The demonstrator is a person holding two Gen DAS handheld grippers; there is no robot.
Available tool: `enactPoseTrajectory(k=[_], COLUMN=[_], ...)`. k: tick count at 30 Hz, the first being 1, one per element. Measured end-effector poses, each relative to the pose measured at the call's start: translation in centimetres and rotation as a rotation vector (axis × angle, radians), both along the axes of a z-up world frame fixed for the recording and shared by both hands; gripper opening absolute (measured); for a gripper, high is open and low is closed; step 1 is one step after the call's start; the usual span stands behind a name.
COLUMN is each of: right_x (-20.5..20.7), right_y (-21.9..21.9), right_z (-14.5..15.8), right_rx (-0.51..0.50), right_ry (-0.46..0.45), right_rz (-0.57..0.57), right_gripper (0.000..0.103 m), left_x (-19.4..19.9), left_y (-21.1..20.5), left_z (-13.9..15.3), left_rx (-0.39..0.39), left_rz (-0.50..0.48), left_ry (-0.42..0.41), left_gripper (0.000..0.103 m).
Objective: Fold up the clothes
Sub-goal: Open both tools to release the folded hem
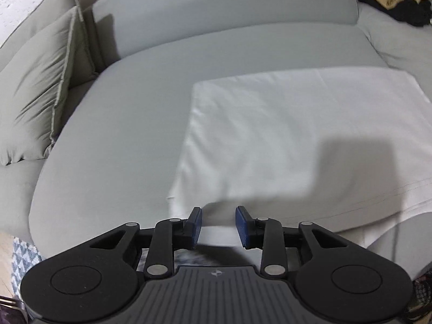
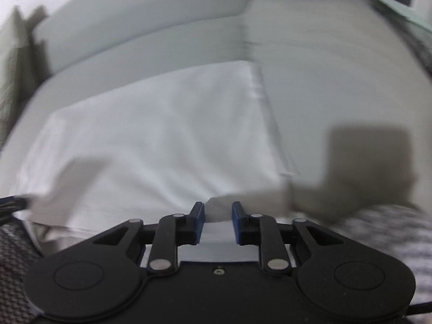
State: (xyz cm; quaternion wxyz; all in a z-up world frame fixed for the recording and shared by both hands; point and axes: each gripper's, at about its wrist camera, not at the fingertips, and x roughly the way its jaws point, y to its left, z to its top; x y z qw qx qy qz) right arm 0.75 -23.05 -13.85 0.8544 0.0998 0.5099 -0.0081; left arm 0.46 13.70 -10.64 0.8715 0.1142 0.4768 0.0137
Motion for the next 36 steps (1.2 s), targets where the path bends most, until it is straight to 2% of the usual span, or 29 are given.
enactPoseTrajectory(k=[3, 5, 8, 12, 16, 19, 21, 23, 25, 26, 27, 28, 29, 31, 34, 35, 36], right_x=[-0.2, 0.0, 1.4, 4.4, 8.4, 11.4, 13.3, 14.9, 16.5, 16.9, 17.1, 17.1, 16.9, 16.3, 15.7, 15.3, 14.7], right_y=[-2.3, -3.3, -4.2, -4.3, -3.3, -2.7, -2.7, -2.8, -2.9, -3.2, -3.6, -4.3, -5.2, -6.4, -5.3, -4.9, -4.4], right_z=[1.2, 2.1, 2.9, 1.3, -0.4, -2.0, -3.4, -4.9, -6.6, -7.4, -8.1, -8.7, -8.9, -8.6, -7.4, -6.8, -6.2], right_rx=[0.041, 0.098, 0.207, 0.378, 0.372, 0.362, 0.398, 0.479, 0.552, 0.527, 0.473, 0.408, 0.353, 0.276, 0.171, 0.142, 0.121], right_ry=[-0.035, -0.116, -0.240, -0.338, -0.340, -0.309, -0.274, -0.271, -0.276, -0.280, -0.297, -0.310, -0.323, -0.333, -0.343, -0.357, -0.383], right_rz=[-0.066, -0.100, -0.136, -0.218, -0.269, -0.265, -0.247, -0.199, -0.152, -0.164, -0.192, -0.239, -0.308, -0.406, -0.381, -0.375, -0.371], right_gripper=[0.024, 0.025, 0.025, 0.025, 0.024, 0.024, 0.024, 0.024, 0.024, 0.021, 0.000, 0.000, 0.000, 0.000, 0.000, 0.000, 0.003], left_x=[-0.4, 0.1, 1.9, 5.2, 9.2, 12.8, 15.2, 17.2, 18.4, 18.8, 19.2, 19.6, 19.8, 20.0, 19.6, 19.0, 18.4], left_y=[1.5, 1.6, 0.3, -2.6, -4.9, -5.4, -4.8, -4.2, -3.9, -3.8, -3.6, -3.1, -2.5, -2.2, -2.2, -2.2, -2.2], left_z=[1.6, 2.6, 3.3, 2.6, 1.1, -0.9, -2.7, -4.6, -6.5, -7.4, -8.1, -8.1, -8.1, -8.3, -7.9, -7.5, -6.9], left_rx=[-0.079, -0.128, -0.154, -0.161, -0.168, -0.151, -0.171, -0.199, -0.150, -0.116, -0.082, -0.053, -0.018, 0.078, 0.190, 0.189, 0.153], left_rz=[0.007, 0.000, -0.035, -0.099, -0.153, -0.132, -0.105, -0.085, -0.052, -0.031, -0.005, 0.047, 0.099, 0.131, 0.156, 0.166, 0.158], left_ry=[-0.086, -0.151, -0.220, -0.244, -0.247, -0.236, -0.214, -0.190, -0.181, -0.186, -0.193, -0.206, -0.217, -0.233, -0.249, -0.263, -0.280], left_gripper=[0.032, 0.033, 0.035, 0.036, 0.036, 0.035, 0.031, 0.028, 0.028, 0.028, 0.028, 0.026, 0.018, 0.023, 0.023, 0.023, 0.023])
